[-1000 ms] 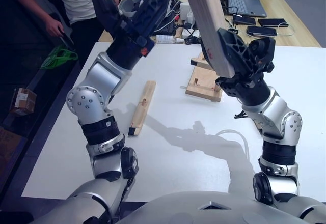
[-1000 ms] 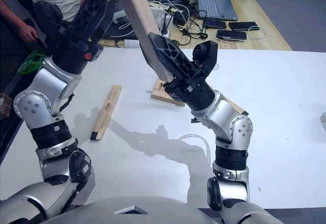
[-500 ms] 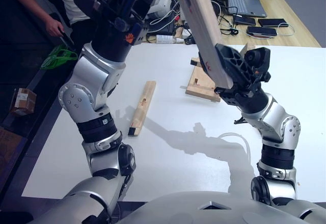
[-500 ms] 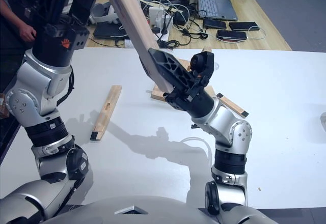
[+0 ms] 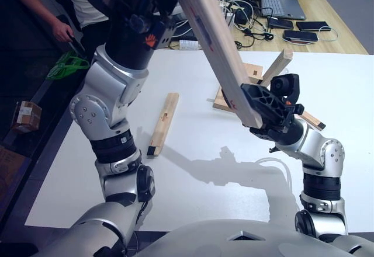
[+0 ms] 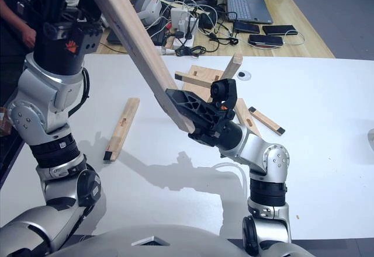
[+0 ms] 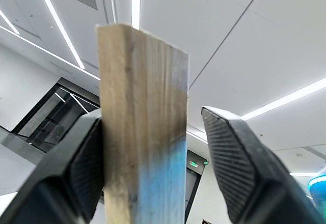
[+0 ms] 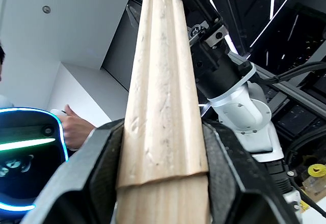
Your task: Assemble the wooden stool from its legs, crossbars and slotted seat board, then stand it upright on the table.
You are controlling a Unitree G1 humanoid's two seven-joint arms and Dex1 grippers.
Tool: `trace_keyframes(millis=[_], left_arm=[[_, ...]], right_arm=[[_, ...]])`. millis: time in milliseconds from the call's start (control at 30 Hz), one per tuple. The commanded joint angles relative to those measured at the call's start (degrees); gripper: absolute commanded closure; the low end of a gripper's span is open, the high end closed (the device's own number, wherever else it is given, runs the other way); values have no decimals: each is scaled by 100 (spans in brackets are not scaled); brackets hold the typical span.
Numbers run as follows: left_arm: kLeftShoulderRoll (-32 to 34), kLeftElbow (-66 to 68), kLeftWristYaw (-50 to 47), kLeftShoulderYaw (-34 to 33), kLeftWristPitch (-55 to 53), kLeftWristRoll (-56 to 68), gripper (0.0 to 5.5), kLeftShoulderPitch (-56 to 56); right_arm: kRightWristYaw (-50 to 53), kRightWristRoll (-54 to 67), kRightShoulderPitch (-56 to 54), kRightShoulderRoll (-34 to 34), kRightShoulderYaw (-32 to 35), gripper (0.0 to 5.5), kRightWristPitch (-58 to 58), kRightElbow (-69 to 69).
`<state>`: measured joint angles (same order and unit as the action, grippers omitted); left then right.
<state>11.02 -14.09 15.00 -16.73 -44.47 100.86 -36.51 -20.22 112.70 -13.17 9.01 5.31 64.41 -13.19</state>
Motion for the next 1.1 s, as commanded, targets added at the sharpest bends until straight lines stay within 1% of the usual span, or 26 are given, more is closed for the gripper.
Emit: trace_keyframes(millis=[33, 200, 333, 433, 600, 733, 800, 933, 967, 1100], left_arm=[[-38, -117, 35, 86, 109, 165, 269, 10], [11, -32, 81, 180, 132, 41, 269, 157], [-24, 224, 132, 344, 169, -545, 269, 624], [-138, 203, 136, 471, 141, -691, 269, 1055], [-332, -83, -203, 548, 140, -402, 269, 1804], [-327, -299, -466, 570, 152, -255, 269, 2245], [-291, -362, -578, 554, 183, -212, 269, 2369], [-216, -311, -722, 530, 215, -275, 269, 2535], [-204, -274, -723, 535, 217, -327, 274, 2580], [-165, -68, -715, 515, 282, -573, 274, 2728]], right_arm=[[126, 29, -51, -14, 30, 347, -51, 91], [265, 29, 36, 10, 3, 347, -75, 121], [322, 29, 363, 250, -105, 347, 93, 429], [319, 28, 732, 374, -232, 347, 172, 410], [431, 29, 1374, 369, -419, 347, 42, 217], [668, 29, 1651, 249, -481, 347, -213, 79], [960, 26, 1695, 172, -516, 347, -438, 74], [1187, 24, 1686, 160, -671, 347, -679, -11], [1241, 22, 1685, 158, -707, 329, -729, -21], [1463, -56, 1578, 257, -737, 329, -935, 141]])
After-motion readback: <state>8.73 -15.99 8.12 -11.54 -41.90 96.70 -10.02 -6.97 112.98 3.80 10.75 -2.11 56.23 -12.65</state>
